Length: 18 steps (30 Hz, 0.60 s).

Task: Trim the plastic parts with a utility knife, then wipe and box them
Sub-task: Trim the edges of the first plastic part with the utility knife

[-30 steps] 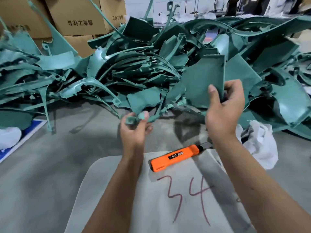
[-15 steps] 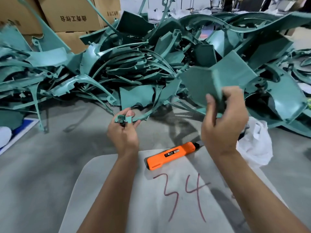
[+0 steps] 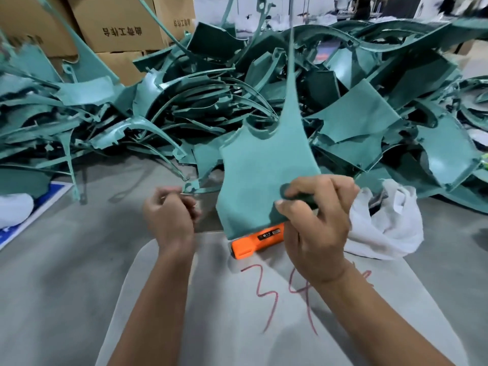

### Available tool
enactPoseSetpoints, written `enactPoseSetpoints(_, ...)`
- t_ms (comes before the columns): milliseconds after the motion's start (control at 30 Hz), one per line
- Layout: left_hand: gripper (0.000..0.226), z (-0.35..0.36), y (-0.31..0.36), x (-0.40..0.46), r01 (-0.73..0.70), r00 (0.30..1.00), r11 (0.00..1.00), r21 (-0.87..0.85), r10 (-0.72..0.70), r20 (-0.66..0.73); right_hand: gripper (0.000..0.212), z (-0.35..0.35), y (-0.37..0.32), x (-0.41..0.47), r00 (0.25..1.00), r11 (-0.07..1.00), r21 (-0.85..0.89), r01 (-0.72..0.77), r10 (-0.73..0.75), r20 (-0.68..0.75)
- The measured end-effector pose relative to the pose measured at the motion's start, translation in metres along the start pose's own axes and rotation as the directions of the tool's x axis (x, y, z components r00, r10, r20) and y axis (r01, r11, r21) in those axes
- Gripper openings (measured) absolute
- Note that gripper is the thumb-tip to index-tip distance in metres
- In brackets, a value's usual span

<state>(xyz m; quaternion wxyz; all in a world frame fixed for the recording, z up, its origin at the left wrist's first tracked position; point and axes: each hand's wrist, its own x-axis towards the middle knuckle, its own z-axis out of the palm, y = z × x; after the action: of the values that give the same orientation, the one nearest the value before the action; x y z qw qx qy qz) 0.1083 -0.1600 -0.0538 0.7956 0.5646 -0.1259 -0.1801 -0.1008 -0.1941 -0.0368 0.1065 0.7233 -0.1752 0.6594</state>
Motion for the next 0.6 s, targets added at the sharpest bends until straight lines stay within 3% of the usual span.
enactPoseSetpoints(67, 0.024, -0.006, 0.010, -0.014, -0.113, 0.991, 0.988, -0.104, 0.120, 0.060, 0.030, 0.006, 0.000, -0.002, 0.997, 0.999, 0.031, -0.015, 0.013, 0.077)
enactPoseSetpoints(133, 0.030, -0.011, 0.020, -0.022, -0.071, 0.955, 0.987, -0.145, 0.109, 0.276, 0.032, 0.011, 0.001, -0.003, 0.990, 0.999, 0.038, -0.035, 0.029, 0.138)
enactPoseSetpoints(167, 0.045, -0.012, 0.022, -0.027, -0.005, 0.901, 0.994, -0.109, 0.051, 0.430, 0.034, 0.013, 0.002, -0.004, 0.987, 0.998, 0.032, -0.045, 0.040, 0.153)
enactPoseSetpoints(233, 0.072, -0.012, 0.024, -0.036, 0.090, 0.708, 0.996, 0.018, -0.077, 0.702, 0.032, 0.015, 0.005, -0.005, 0.984, 0.997, 0.028, -0.071, 0.065, 0.167)
enactPoseSetpoints(300, 0.071, -0.007, 0.020, -0.048, 0.101, 0.544, 0.993, 0.053, -0.100, 0.833, 0.031, 0.015, 0.009, -0.005, 0.984, 0.995, 0.030, -0.096, 0.091, 0.153)
enactPoseSetpoints(333, 0.061, -0.004, 0.018, -0.053, 0.098, 0.526, 0.995, 0.034, -0.081, 0.847, 0.032, 0.016, 0.010, -0.005, 0.983, 0.993, 0.023, -0.113, 0.109, 0.148)
enactPoseSetpoints(433, 0.039, 0.005, 0.010, -0.061, 0.069, 0.620, 0.998, -0.002, -0.041, 0.784, 0.020, 0.014, 0.012, -0.002, 0.956, 0.975, -0.097, -0.202, 0.218, 0.194)
enactPoseSetpoints(467, 0.038, 0.007, 0.008, -0.061, 0.032, 0.663, 0.999, -0.004, -0.018, 0.748, 0.026, 0.012, 0.012, -0.001, 0.935, 0.953, -0.159, -0.256, 0.286, 0.211)
enactPoseSetpoints(533, 0.038, 0.009, 0.006, -0.061, -0.064, 0.735, 0.998, -0.022, 0.062, 0.675, 0.027, 0.005, 0.014, 0.000, 0.887, 0.910, -0.217, -0.353, 0.399, 0.232)
enactPoseSetpoints(600, 0.033, 0.010, 0.006, -0.059, -0.142, 0.763, 0.988, -0.059, 0.147, 0.629, 0.013, -0.003, 0.015, 0.000, 0.804, 0.872, -0.231, -0.431, 0.487, 0.340)
